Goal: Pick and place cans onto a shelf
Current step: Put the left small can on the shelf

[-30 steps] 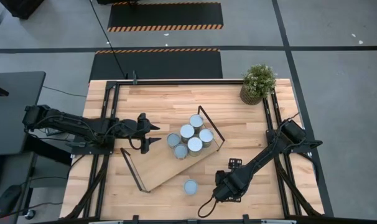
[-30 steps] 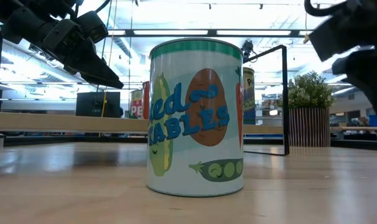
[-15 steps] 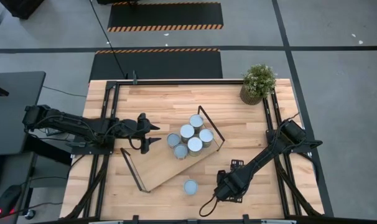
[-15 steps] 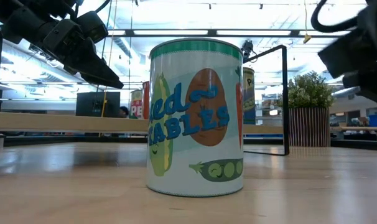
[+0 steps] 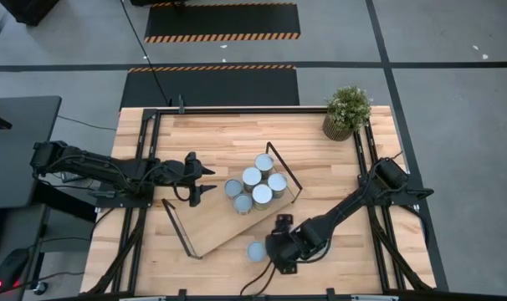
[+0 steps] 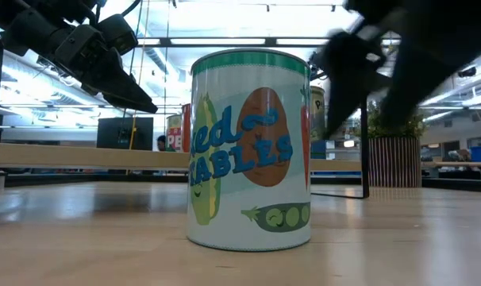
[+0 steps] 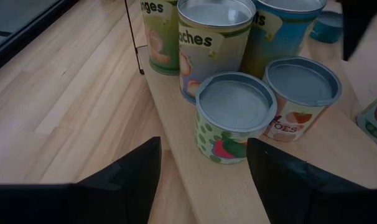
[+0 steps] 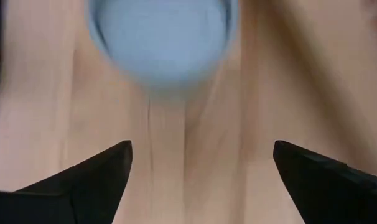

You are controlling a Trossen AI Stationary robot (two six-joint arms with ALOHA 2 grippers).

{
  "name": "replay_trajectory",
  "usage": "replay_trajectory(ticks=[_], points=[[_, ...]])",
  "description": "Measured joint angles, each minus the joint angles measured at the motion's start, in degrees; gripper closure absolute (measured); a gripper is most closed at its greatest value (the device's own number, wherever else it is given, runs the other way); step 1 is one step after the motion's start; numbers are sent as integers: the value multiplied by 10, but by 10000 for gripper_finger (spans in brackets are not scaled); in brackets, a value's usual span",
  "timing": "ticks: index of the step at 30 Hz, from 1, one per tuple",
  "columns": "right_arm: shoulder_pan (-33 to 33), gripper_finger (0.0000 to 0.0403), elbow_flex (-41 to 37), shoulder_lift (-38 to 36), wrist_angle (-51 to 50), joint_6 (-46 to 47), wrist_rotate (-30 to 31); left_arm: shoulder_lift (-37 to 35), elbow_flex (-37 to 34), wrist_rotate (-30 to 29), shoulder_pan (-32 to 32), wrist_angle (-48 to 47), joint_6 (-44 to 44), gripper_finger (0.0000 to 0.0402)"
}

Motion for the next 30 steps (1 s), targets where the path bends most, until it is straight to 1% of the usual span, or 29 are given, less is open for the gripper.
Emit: replay_trajectory(ticks=[3,5,8,15,19,21,24,30], points=[[1,4,0,0,46,-39,45,0,0,0,0,-1,1,159],[0,4,0,0,56,-42,55,0,0,0,0,-2,1,159],[0,3,0,7,69,-48,56,0,0,0,0,-5,1,159],[0,3,-5,52,182,-98,62,0,0,0,0,-10,-2,159],[-3,4,-6,72,231,-112,55,0,0,0,0,-10,-2,159],[-4,7,-6,73,238,-118,54,0,0,0,0,-9,-2,159],[-5,21,-6,70,243,-120,54,0,0,0,0,-9,-2,159],[-13,72,14,67,241,-123,53,0,0,0,0,-7,-1,159]])
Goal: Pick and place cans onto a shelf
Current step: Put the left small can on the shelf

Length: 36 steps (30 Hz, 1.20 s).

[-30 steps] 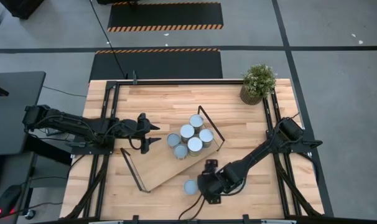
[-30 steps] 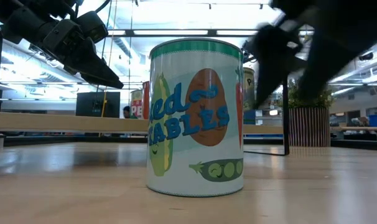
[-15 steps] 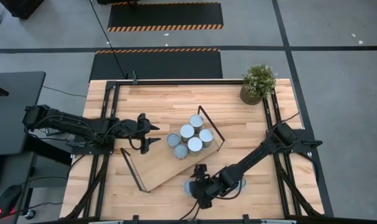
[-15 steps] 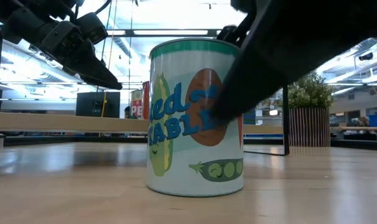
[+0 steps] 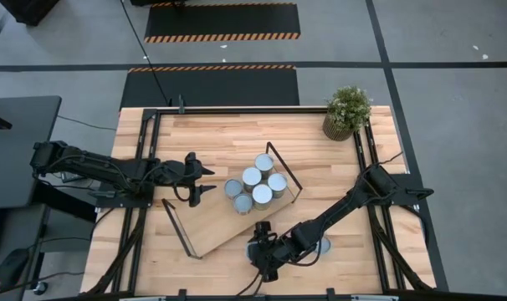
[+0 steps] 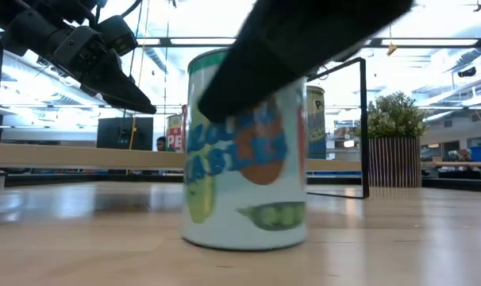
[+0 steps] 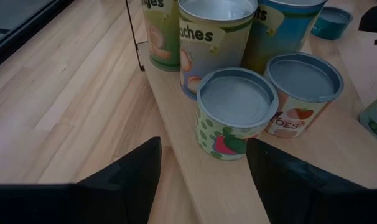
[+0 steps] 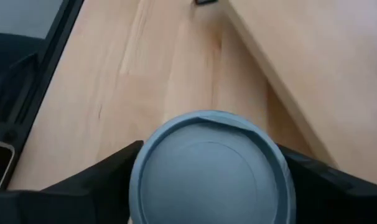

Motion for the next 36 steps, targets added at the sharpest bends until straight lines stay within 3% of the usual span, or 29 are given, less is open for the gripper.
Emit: replay_trajectory(ticks=[6,16,24,36], points=[[-8,109,26,1,-19,-13,3,0,0,0,0,1,2,159],[-8,101,36,0,-57,-18,3,0,0,0,0,-1,4,159],[-9,103,105,-2,-91,-44,10,-3,0,0,0,14,20,159],[-58,104,161,2,-96,-80,18,-131,0,-18,0,-63,24,159]])
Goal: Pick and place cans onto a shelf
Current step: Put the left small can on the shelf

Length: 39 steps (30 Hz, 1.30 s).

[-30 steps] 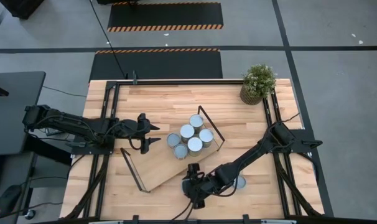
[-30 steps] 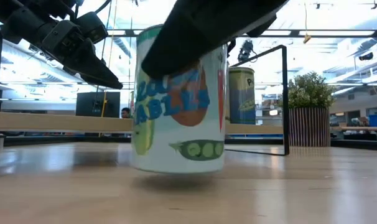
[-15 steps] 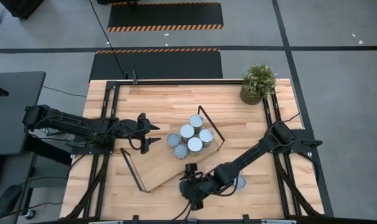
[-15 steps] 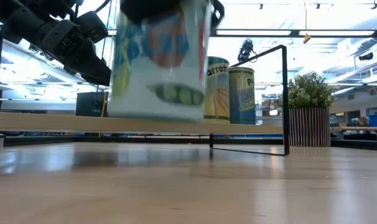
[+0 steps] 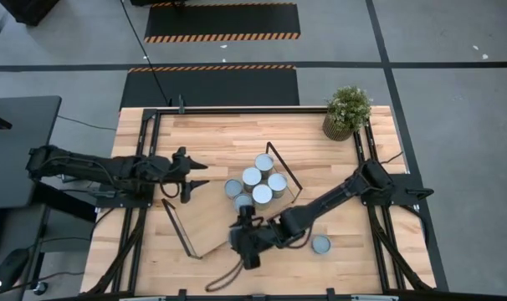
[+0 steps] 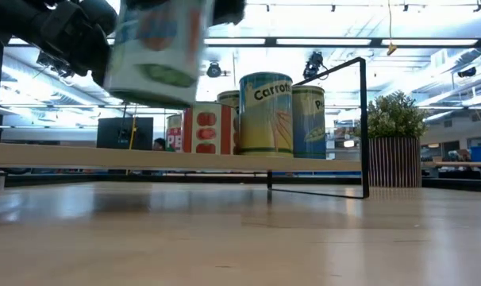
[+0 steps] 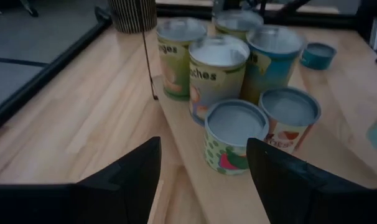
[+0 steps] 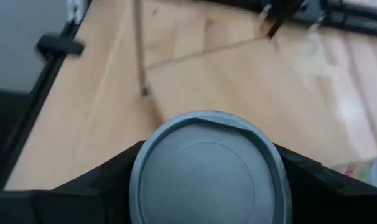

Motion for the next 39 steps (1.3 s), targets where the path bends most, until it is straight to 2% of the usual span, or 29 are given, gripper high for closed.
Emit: replay_trajectory(ticks=[5,14,19,39], points=[[-29,104,0,3,52,-42,-3,-14,0,-4,0,-6,0,159],[-72,104,0,3,55,-104,-15,-17,0,-4,-7,-6,1,159],[-87,104,-13,3,75,-135,-50,-17,0,-4,-7,-8,-5,159],[-104,101,-70,3,115,-139,-83,-17,0,-4,-7,-18,-8,159]])
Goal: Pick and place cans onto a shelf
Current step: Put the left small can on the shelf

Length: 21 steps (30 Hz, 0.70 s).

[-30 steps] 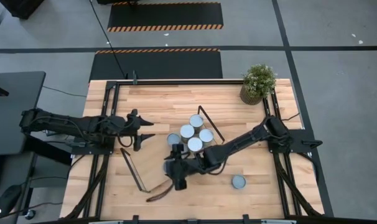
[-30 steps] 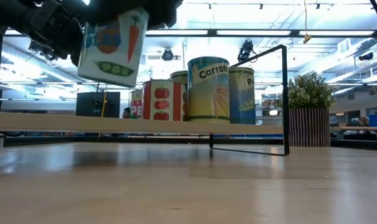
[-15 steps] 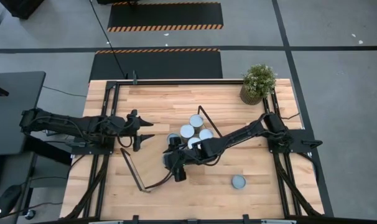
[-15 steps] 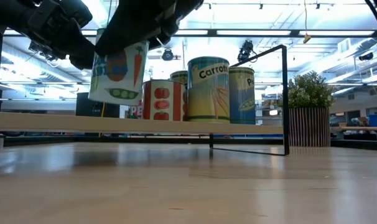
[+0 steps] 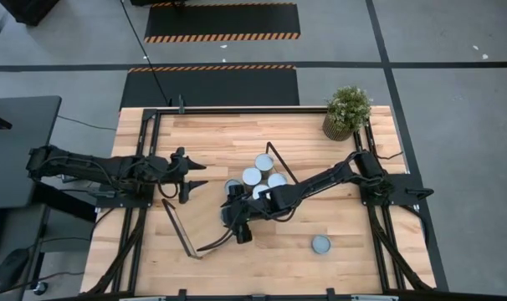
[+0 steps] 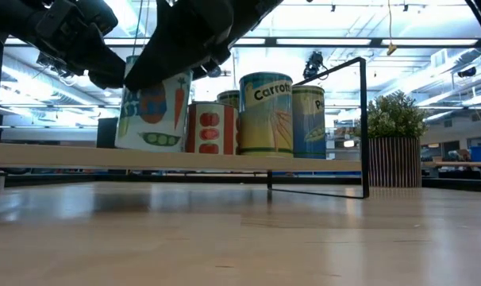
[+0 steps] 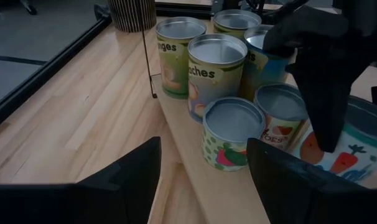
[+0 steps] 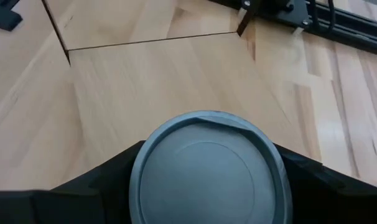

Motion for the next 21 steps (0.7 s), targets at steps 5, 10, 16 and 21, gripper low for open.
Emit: replay_trajectory(ticks=[5,10,16,21], points=[[-4,101,0,0,1,0,-26,0,0,0,0,1,-1,159],[-7,93,0,0,1,0,-30,0,0,0,0,0,-1,159],[-7,59,0,0,1,-2,-8,0,0,0,0,2,2,159],[-7,49,0,0,1,-13,16,0,0,0,0,2,3,159]])
